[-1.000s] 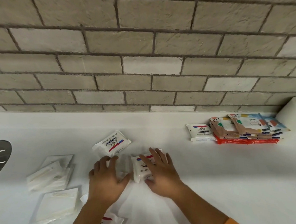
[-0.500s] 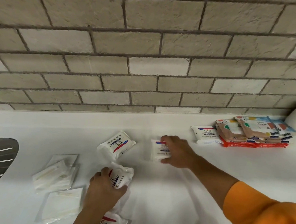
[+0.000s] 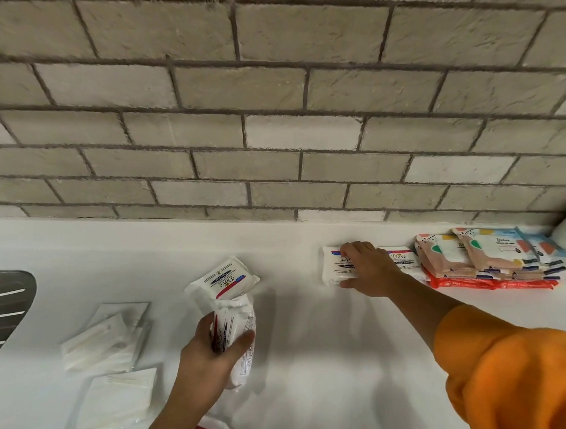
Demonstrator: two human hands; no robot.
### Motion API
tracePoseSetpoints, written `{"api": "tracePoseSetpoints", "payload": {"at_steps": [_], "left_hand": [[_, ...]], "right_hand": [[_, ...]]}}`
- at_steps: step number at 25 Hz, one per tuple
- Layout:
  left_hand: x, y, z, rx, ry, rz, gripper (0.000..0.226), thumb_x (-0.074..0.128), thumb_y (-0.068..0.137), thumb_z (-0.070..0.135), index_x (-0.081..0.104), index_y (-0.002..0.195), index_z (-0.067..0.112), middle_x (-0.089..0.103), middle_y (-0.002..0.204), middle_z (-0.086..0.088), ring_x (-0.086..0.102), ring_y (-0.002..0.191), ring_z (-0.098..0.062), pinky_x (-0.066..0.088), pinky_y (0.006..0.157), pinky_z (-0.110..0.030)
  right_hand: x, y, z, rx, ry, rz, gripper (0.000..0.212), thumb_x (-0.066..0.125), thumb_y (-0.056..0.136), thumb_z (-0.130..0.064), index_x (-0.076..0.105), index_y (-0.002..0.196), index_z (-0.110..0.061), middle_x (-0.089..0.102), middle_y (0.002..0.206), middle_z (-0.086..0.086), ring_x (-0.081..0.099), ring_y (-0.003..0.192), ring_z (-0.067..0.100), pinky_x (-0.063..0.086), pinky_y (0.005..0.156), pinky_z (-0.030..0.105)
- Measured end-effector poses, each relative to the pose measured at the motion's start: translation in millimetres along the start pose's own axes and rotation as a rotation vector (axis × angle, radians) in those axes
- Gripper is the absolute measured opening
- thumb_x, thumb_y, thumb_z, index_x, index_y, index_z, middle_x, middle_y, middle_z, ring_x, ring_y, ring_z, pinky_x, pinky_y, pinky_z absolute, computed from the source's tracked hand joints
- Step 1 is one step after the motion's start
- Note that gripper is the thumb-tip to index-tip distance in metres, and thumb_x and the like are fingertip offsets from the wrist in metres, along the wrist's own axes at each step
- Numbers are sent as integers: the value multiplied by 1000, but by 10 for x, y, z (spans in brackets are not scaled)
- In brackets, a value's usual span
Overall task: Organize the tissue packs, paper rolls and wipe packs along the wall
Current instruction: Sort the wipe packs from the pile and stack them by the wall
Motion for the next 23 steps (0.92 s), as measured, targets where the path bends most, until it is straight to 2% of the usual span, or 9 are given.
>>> {"api": "tracePoseSetpoints", "payload": {"at_steps": [4, 8, 11, 12, 14, 16, 19, 21, 23], "left_hand": [[68, -46, -27, 8, -38, -50, 43, 86, 76, 35, 58, 107, 47, 71, 94, 33, 67, 86, 11, 49, 75, -15], [85, -103, -49, -20, -63, -45, 49, 88, 72, 38, 60, 112, 45, 72, 97, 31, 69, 89, 6, 52, 82, -23], [80, -151, 20, 10, -60, -39, 53, 90, 70, 37, 59, 112, 47, 69, 99, 35, 67, 91, 10, 52, 82, -21], [80, -174, 70, 34, -48, -45, 56, 91, 68, 35, 58, 111, 49, 67, 100, 37, 65, 92, 12, 50, 80, -18], [91, -219, 145, 89, -16, -71, 64, 94, 64, 32, 58, 114, 50, 68, 103, 34, 64, 98, 12, 49, 81, -15], [132, -255, 181, 139, 0, -115, 76, 96, 60, 32, 60, 127, 42, 70, 112, 26, 64, 107, 6, 50, 90, -17], [194, -370, 280, 225, 11, -201, 81, 98, 60, 22, 61, 130, 37, 74, 114, 17, 69, 107, -3, 54, 89, -19], [227, -477, 355, 247, 19, -244, 76, 98, 59, 17, 63, 124, 39, 76, 107, 12, 73, 99, -9, 57, 84, -20], [238, -560, 445, 265, 45, -241, 69, 98, 57, 23, 65, 115, 42, 77, 99, 12, 73, 90, -9, 59, 79, -24]], "right_hand": [[80, 38, 165, 40, -74, -21, 68, 68, 84, -60, 42, 139, -30, 42, 149, -2, 36, 139, 22, 35, 115, 50], [21, -45, 238, 196, -197, 37, 68, 63, 87, -63, 45, 145, -31, 33, 158, 2, 24, 149, 27, 31, 115, 53], [-34, -209, 1, 295, -121, 145, 57, 66, 89, -51, 51, 140, -30, 38, 154, 5, 29, 145, 31, 34, 113, 53], [-64, -299, -136, 288, 31, 269, 48, 69, 88, -42, 58, 132, -28, 48, 145, 6, 39, 137, 32, 39, 108, 51], [-78, -626, -459, 253, 691, 441, 22, 75, 84, -24, 69, 104, -27, 67, 111, 5, 62, 106, 28, 50, 90, 43], [180, -997, -980, 275, 1367, 294, 12, 73, 82, -28, 71, 94, -27, 72, 92, 6, 67, 81, 22, 53, 76, 39], [559, -1566, -1809, 236, 1793, -56, 47, 70, 80, -38, 68, 120, -13, 73, 113, 22, 71, 95, 36, 58, 83, 50], [648, -1814, -1985, 259, 2025, -127, 57, 66, 84, -43, 64, 130, -10, 67, 124, 30, 66, 107, 46, 54, 92, 60], [604, -1924, -1936, 301, 2056, -145, 63, 63, 87, -53, 62, 134, -11, 64, 129, 31, 62, 113, 48, 49, 98, 67]]}}
Point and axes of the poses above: each hand's wrist, its own y-axis towards the middle knuckle, its own x-axis out of the palm, z = x × y, the point moved 9 cm from there along y, towards the middle knuckle
